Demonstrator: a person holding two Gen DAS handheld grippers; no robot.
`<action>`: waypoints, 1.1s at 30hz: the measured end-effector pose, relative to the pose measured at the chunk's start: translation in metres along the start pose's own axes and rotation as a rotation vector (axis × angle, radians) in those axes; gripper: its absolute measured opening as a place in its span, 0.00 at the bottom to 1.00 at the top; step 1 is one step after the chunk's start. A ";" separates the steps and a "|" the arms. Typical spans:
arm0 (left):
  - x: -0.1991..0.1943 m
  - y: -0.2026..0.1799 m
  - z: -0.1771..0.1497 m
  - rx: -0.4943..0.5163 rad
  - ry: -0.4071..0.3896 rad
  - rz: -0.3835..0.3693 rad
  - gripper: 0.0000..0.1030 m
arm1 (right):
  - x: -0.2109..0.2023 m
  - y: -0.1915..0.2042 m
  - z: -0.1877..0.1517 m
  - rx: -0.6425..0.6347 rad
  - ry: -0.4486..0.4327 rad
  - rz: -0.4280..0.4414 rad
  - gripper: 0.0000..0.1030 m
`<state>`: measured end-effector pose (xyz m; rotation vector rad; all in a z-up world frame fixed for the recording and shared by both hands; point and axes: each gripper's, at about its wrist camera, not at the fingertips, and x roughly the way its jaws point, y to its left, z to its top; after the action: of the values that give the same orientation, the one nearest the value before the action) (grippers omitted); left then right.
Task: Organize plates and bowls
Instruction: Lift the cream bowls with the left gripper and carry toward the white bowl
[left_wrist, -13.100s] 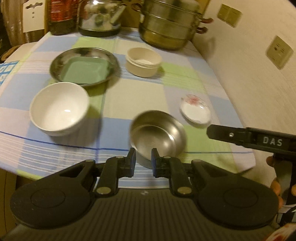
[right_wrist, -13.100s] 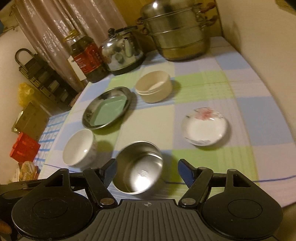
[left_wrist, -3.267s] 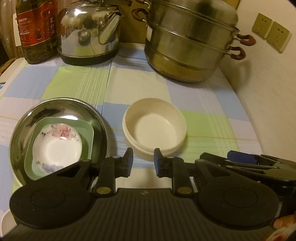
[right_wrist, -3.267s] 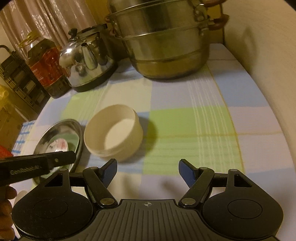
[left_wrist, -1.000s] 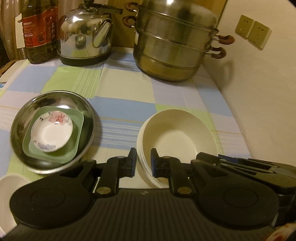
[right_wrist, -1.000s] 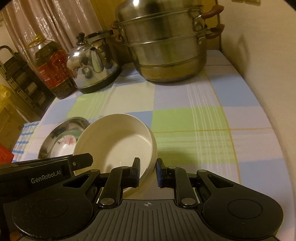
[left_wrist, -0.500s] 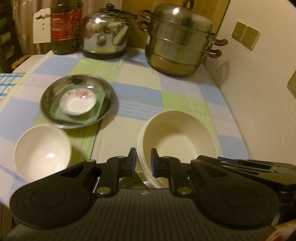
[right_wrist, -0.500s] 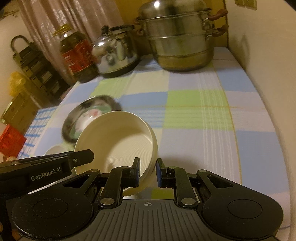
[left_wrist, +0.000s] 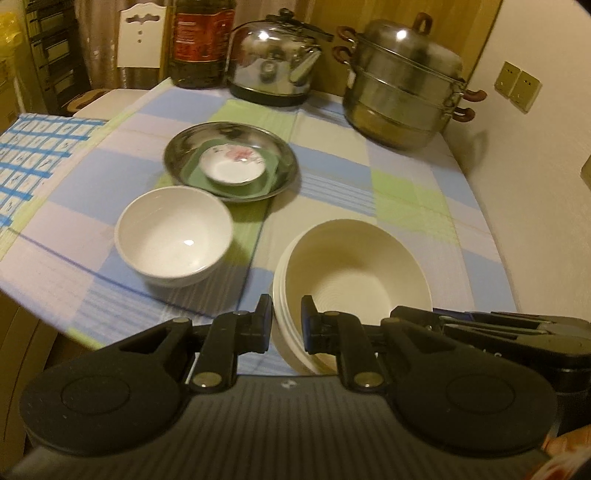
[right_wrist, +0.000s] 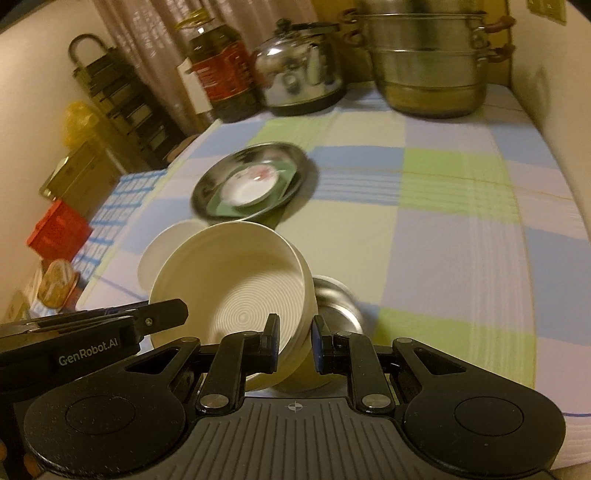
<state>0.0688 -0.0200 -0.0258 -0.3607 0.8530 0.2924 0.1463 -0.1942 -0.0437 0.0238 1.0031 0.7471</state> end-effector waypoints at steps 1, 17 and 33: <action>-0.001 0.004 -0.001 -0.006 0.000 0.003 0.14 | 0.002 0.004 -0.002 -0.007 0.005 0.003 0.18; -0.013 0.087 0.015 -0.057 -0.003 0.043 0.14 | 0.048 0.075 0.010 -0.050 0.040 0.050 0.18; 0.023 0.135 0.063 -0.044 -0.023 0.018 0.14 | 0.103 0.106 0.048 -0.031 0.025 0.021 0.18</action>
<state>0.0732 0.1307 -0.0310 -0.3903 0.8289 0.3323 0.1562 -0.0396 -0.0574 -0.0013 1.0163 0.7837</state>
